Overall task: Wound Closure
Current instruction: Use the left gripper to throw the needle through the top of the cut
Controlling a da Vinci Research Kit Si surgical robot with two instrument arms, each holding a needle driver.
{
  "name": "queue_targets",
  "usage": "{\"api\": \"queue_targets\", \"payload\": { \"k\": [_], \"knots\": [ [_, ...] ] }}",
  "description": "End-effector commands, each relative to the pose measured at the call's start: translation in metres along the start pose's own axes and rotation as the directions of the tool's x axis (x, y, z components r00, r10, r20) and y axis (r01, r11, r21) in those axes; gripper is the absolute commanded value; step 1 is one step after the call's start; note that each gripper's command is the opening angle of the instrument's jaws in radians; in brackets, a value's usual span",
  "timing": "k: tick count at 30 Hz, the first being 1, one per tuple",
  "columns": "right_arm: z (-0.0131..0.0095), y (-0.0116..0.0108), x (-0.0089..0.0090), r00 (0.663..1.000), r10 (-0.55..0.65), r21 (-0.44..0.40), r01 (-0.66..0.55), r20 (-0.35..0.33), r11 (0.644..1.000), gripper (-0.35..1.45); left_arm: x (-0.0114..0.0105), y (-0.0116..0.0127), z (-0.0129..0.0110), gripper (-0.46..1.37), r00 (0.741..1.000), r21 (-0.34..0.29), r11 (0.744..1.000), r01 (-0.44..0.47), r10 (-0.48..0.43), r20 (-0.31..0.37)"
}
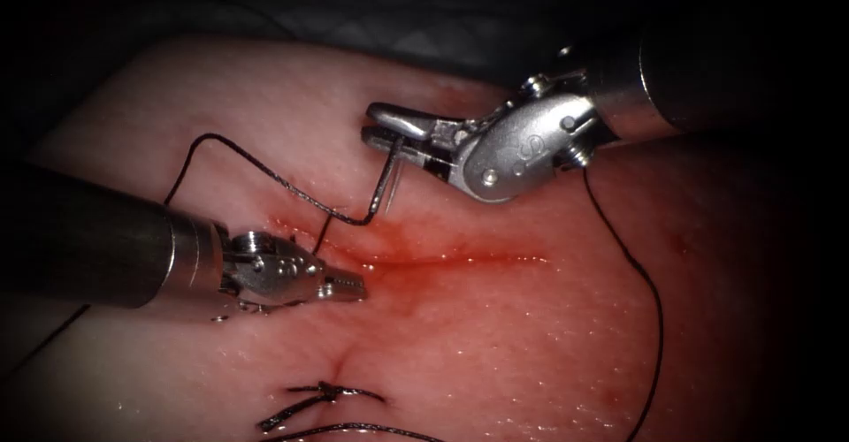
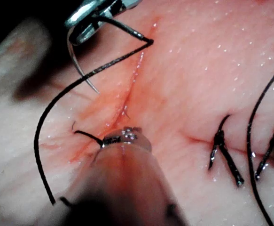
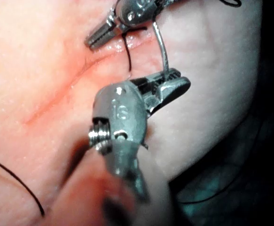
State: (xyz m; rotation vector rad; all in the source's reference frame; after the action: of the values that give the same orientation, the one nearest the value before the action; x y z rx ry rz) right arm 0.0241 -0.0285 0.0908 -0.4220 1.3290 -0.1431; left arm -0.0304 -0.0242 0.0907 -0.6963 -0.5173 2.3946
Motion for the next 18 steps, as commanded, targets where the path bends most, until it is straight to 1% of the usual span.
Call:
{"api": "queue_targets", "payload": {
  "k": [1,4,6,18],
  "knots": [
    [0.0000,-0.0002,-0.0004,1.000,0.000,0.004,0.000,0.003,1.000,-0.35,0.0000,0.0000,-0.0003,-0.10,1.000,-0.009,1.000,0.000,0.000,0.001],
    [0.0002,-0.0006,-0.0012,1.000,-0.009,0.003,0.009,0.009,1.000,-0.35,0.0000,0.0002,-0.0004,-0.10,1.000,-0.012,1.000,-0.003,0.004,0.001],
    [0.0002,-0.0006,-0.0014,1.000,-0.010,0.002,0.010,0.009,1.000,-0.35,0.0000,0.0002,-0.0004,-0.09,1.000,-0.013,1.000,-0.004,0.004,0.001],
    [0.0005,-0.0001,-0.0013,1.000,-0.006,-0.003,0.006,0.014,1.000,-0.35,0.0001,0.0001,-0.0005,-0.10,1.000,-0.017,1.000,-0.002,0.002,0.002]
  ]
}}
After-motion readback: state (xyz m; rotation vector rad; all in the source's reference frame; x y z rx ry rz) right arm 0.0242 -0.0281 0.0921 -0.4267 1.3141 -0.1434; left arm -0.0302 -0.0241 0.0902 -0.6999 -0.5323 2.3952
